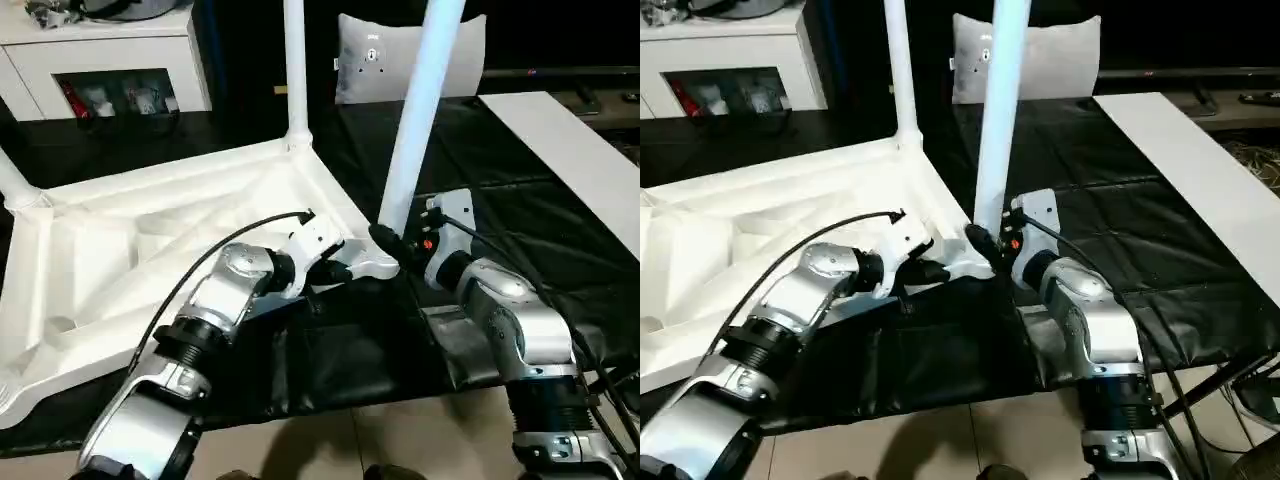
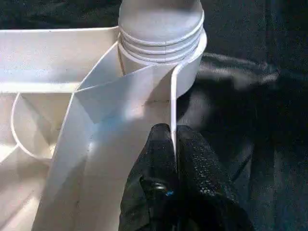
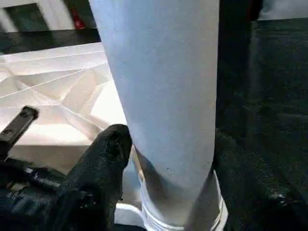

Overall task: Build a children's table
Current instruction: Rotate leg to tighten

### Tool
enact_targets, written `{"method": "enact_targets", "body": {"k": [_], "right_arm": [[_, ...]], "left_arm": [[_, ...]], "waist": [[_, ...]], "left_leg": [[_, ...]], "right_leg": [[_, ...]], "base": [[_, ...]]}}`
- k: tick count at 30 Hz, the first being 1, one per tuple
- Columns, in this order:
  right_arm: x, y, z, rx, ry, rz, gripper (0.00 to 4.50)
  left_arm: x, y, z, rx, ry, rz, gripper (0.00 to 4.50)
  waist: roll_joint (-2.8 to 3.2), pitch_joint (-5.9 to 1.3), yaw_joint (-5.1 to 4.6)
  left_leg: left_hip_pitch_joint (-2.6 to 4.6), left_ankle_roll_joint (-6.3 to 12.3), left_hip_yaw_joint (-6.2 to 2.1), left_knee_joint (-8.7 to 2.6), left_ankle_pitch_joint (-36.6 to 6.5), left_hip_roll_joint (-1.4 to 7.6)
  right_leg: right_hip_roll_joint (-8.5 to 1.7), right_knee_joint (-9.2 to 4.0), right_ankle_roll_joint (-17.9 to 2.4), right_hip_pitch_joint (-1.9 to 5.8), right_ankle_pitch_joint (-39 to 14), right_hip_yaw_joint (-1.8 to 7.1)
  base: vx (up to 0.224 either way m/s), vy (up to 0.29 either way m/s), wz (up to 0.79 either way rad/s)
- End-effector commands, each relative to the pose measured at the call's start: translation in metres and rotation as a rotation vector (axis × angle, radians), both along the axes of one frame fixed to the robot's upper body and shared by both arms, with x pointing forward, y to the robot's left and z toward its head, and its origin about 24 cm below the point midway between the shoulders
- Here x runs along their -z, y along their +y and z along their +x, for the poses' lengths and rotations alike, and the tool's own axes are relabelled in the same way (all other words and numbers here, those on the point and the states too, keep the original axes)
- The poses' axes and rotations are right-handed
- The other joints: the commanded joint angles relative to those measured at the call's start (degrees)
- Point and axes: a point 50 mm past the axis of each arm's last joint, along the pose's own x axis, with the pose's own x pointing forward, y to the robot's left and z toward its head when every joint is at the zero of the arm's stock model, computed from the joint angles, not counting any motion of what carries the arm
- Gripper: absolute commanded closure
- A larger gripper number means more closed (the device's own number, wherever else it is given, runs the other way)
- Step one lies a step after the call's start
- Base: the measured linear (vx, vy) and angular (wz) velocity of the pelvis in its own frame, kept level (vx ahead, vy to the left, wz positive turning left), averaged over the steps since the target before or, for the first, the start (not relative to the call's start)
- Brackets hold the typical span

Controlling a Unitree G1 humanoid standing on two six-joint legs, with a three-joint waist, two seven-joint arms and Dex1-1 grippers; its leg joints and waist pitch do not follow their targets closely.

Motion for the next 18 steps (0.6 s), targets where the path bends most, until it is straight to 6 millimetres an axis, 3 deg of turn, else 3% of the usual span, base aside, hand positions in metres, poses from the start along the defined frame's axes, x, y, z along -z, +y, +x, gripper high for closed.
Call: {"method": "enact_targets", "body": {"k": [1,7,9,11,14,18], "right_arm": [[-0.004,0.001,-0.008,-0.140,-0.012,0.002,1.15],[-0.005,-0.025,-0.018,-0.325,-0.022,-0.065,0.81],[-0.006,-0.028,-0.019,-0.357,-0.019,-0.067,0.51],[-0.012,-0.039,-0.028,-0.528,0.002,-0.086,0.45],[-0.014,-0.041,-0.031,-0.594,0.006,-0.103,0.07],[-0.014,-0.038,-0.037,-0.742,0.005,-0.141,0.07]], "left_arm": [[-0.018,0.002,0.003,0.050,-0.102,-0.047,4.50],[-0.014,0.015,-0.007,0.233,-0.073,-0.022,4.50],[-0.014,0.017,-0.010,0.272,-0.069,-0.020,4.50],[-0.013,0.026,-0.017,0.411,-0.048,0.038,4.50],[-0.012,0.029,-0.019,0.466,-0.034,0.066,4.50],[-0.011,0.033,-0.027,0.612,0.009,0.113,4.50]], "waist": [[-0.32,-4.66,0.62],[-0.26,-4.46,1.08],[-0.35,-4.48,1.21],[-0.35,-4.41,1.55],[-0.13,-4.29,2.39],[-0.27,-4.21,3.27]], "left_leg": [[0.34,4.40,0.40,-3.10,-7.8,0.12],[0.35,4.21,0.43,-3.12,-10.2,0.31],[0.38,4.24,0.41,-3.12,-10.6,0.32],[0.56,4.35,0.44,-3.14,-11.1,0.52],[0.83,4.18,0.60,-3.10,-12.2,0.83],[0.88,3.12,0.54,-3.21,-13.3,0.93]], "right_leg": [[-1.53,-3.32,-13.9,4.60,-5.4,1.49],[-1.73,-3.55,-13.8,4.51,-8.4,1.49],[-1.77,-3.55,-13.9,4.49,-9.0,1.46],[-1.78,-3.61,-13.9,4.30,-9.9,1.50],[-1.79,-3.61,-14.1,4.00,-11.0,1.49],[-1.97,-3.69,-13.1,3.80,-14.2,1.50]], "base": [[0.000,0.000,0.00],[0.000,0.000,0.00],[0.000,0.000,0.00],[0.000,0.000,0.00],[0.000,0.000,0.00],[0.000,0.000,0.00]]}}
